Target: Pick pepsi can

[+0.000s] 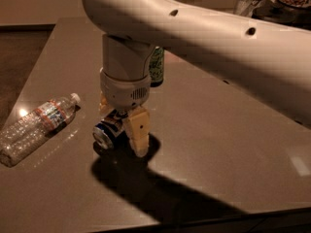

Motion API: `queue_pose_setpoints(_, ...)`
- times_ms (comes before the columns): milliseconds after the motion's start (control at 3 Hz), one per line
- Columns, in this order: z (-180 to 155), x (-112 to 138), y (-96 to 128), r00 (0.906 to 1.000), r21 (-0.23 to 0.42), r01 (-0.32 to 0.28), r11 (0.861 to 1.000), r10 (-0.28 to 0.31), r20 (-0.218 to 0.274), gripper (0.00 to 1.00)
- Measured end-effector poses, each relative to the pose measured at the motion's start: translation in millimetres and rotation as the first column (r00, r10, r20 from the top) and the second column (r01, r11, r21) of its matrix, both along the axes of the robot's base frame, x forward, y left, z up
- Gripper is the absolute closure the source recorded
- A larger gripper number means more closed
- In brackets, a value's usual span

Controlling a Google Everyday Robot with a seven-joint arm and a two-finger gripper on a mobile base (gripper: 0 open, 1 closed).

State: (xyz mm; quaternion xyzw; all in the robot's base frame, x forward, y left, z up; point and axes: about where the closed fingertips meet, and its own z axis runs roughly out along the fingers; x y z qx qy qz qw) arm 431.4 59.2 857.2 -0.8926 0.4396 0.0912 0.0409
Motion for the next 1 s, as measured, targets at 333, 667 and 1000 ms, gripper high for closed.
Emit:
queue_pose_setpoints(333, 7, 6, -4, 0.9997, 0.007, 0.024, 1.000, -0.024, 0.007, 0.41)
queue_pose_setpoints(667, 24, 10, -12, 0.9986, 0.036, 0.051, 0.998, -0.052, 0.013, 0.64)
queue_pose_setpoints(1000, 52, 13, -24, 0.9961, 0.079, 0.082, 0.994, -0.084, 0.028, 0.88)
